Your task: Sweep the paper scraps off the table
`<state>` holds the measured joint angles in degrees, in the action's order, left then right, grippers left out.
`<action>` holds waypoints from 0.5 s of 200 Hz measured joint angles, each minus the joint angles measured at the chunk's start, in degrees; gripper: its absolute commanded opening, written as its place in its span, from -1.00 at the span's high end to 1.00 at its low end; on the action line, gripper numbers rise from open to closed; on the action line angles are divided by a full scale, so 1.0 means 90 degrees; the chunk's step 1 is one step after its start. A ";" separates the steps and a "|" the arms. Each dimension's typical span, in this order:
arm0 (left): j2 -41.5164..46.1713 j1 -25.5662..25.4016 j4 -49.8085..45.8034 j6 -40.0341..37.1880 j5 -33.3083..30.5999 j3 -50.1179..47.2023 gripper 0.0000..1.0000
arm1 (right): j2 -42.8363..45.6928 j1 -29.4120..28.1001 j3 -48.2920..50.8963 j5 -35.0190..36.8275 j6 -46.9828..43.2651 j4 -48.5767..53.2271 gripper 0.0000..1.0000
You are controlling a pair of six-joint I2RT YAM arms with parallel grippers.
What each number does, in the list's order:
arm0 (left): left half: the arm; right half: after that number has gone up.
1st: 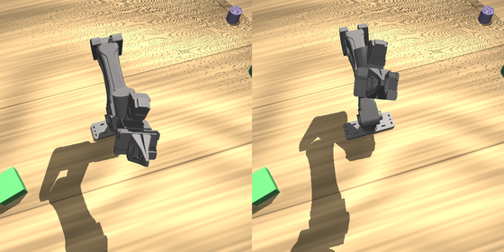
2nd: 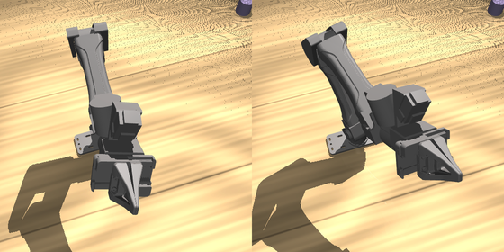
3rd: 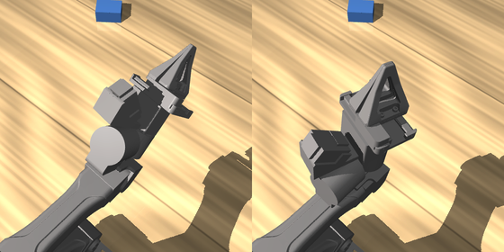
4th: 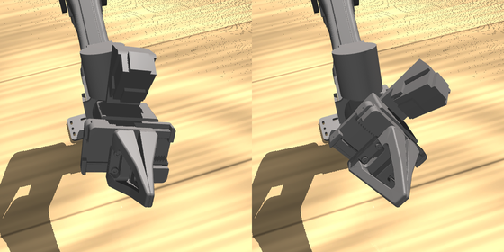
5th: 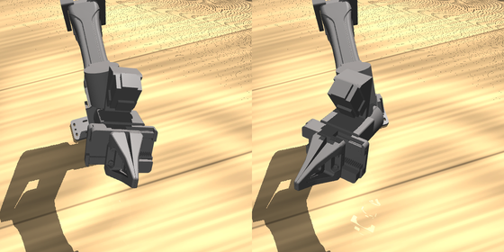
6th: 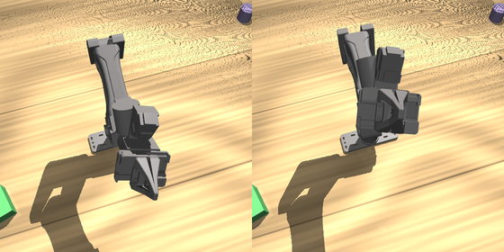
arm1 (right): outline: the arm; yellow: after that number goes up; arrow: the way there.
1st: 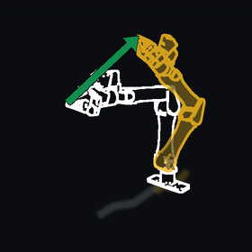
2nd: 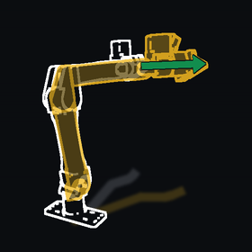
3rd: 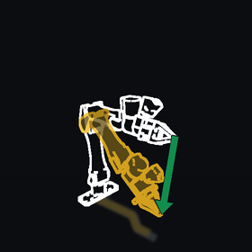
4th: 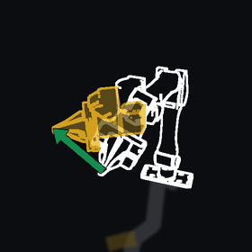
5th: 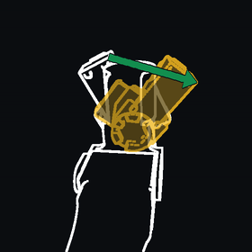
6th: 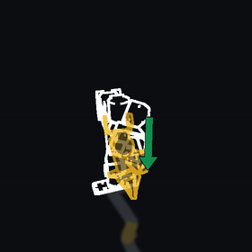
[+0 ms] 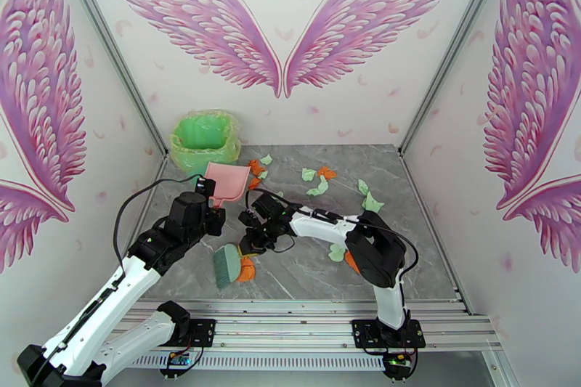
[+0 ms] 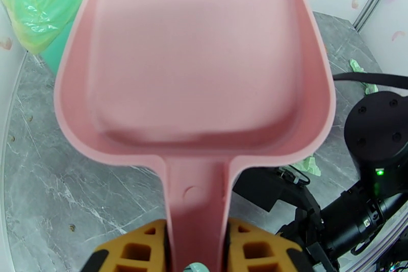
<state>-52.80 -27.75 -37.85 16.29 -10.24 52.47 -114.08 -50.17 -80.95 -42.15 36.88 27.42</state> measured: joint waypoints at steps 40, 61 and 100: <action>0.0000 0.0000 0.0000 0.0000 0.0010 0.0000 1.00 | 0.0002 0.0194 -0.0119 0.0284 -0.0549 0.0646 1.00; -0.0002 0.0000 0.0000 0.0002 0.0012 0.0000 1.00 | 0.0029 0.0437 -0.0274 0.0627 -0.0940 0.1180 1.00; -0.0005 0.0000 0.0002 0.0000 0.0017 0.0000 1.00 | 0.0493 0.0923 -0.0726 0.2057 -0.1693 0.2319 1.00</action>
<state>-52.84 -27.75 -37.82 16.29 -10.09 52.47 -109.65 -41.87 -87.48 -23.64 21.65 48.29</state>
